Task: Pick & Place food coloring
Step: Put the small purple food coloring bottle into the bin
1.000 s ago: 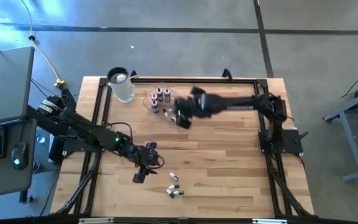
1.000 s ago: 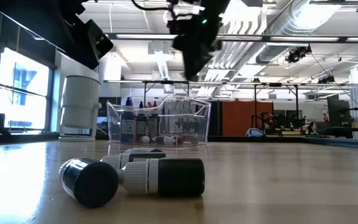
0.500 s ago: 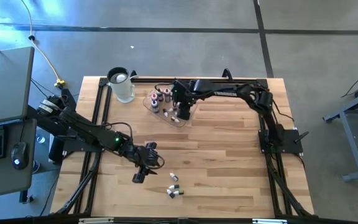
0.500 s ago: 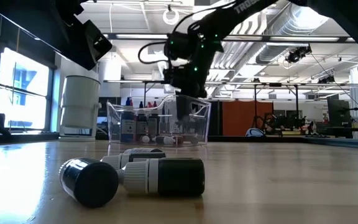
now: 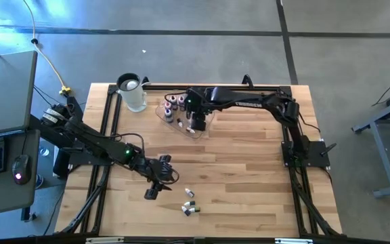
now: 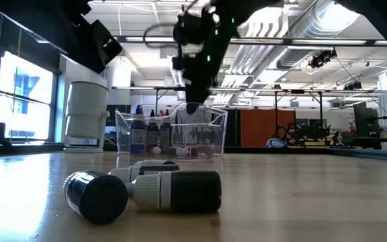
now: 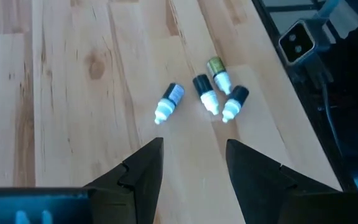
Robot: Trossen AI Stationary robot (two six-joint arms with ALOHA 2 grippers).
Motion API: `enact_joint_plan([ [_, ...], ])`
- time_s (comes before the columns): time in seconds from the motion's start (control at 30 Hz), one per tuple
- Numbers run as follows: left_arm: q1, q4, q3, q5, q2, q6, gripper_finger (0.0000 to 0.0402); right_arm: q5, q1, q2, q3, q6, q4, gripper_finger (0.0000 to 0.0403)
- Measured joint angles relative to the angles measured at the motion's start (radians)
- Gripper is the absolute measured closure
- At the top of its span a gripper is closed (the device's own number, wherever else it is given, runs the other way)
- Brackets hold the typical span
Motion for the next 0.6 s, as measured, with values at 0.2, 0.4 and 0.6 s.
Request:
enact_joint_plan([
  [0.2, 0.000, 0.041, 0.001, 0.001, 0.036, -0.030, 0.0228, 0.010, 0.099, -0.060, 0.201, 0.111, -0.279, 0.0270],
  [0.4, 0.000, 0.034, 0.000, 0.007, 0.091, -0.112, 0.0228, 0.079, 0.250, -0.125, 0.366, 0.210, -0.551, 0.0285],
  [0.6, 0.000, 0.051, -0.003, -0.092, 0.159, -0.035, 0.0228, 0.253, 0.422, -0.248, 0.324, 0.356, -0.709, 0.0291],
])
